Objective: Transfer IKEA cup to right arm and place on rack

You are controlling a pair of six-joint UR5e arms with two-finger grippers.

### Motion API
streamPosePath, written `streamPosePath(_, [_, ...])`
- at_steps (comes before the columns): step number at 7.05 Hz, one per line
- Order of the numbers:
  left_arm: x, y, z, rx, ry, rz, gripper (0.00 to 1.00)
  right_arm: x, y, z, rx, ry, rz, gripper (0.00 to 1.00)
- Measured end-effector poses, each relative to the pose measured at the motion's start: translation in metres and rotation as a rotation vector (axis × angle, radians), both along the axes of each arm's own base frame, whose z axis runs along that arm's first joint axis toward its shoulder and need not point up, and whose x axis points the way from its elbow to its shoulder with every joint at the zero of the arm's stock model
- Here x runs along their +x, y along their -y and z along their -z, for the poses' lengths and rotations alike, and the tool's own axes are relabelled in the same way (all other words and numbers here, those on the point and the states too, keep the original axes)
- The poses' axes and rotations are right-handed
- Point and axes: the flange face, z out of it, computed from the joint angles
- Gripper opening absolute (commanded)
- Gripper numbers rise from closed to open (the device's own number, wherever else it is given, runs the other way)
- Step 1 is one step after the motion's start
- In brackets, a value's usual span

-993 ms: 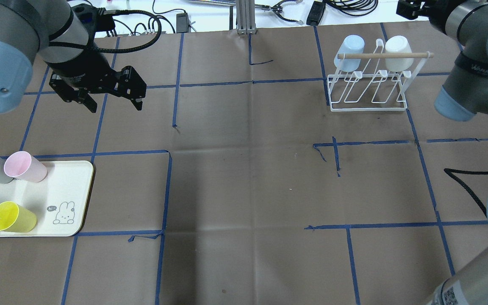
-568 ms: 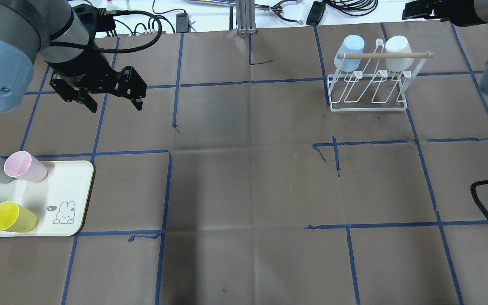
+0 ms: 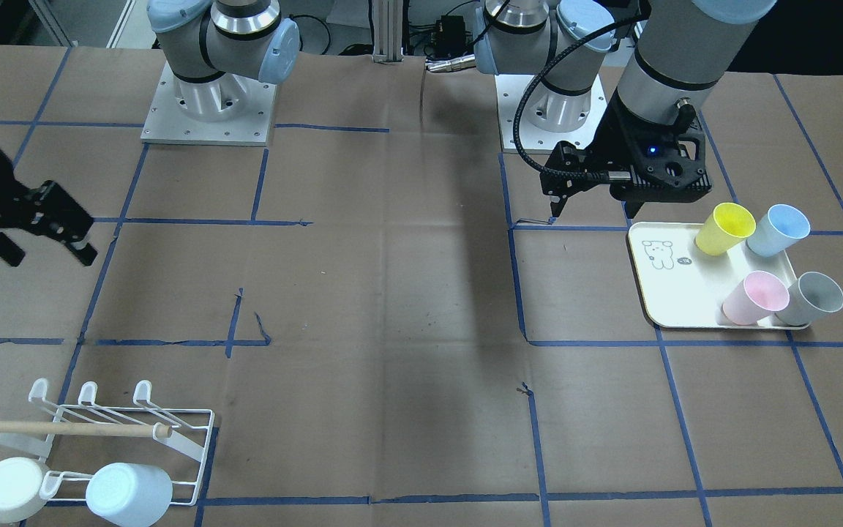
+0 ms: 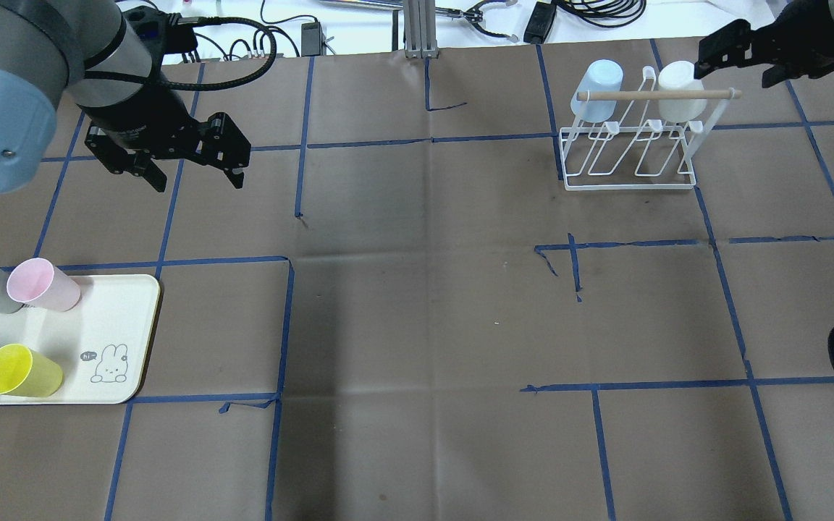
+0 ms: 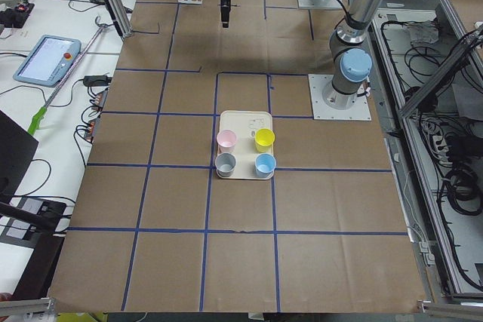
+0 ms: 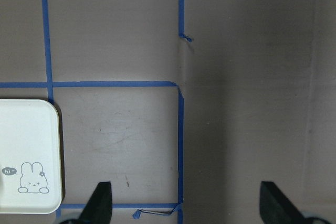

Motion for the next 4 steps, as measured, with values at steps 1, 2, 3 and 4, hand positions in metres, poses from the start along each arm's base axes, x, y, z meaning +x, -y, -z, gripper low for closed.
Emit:
streamPosePath(1, [0.000,0.000,-0.001,-0.002,-0.001,0.000,1.00,0.036,-0.013,0.000,0.107,0.000,-0.064,1.00])
streamPosePath(2, [0.001,0.000,-0.001,-0.003,0.000,0.001,1.00,0.069,-0.022,-0.008,0.148,-0.027,-0.116,1.00])
streamPosePath(3, [0.001,0.001,-0.001,-0.001,0.002,0.001,1.00,0.091,-0.027,-0.017,0.155,-0.066,-0.132,1.00])
streamPosePath(4, [0.001,0.002,0.000,-0.001,0.002,0.001,1.00,0.098,-0.031,-0.024,0.155,-0.111,-0.123,1.00])
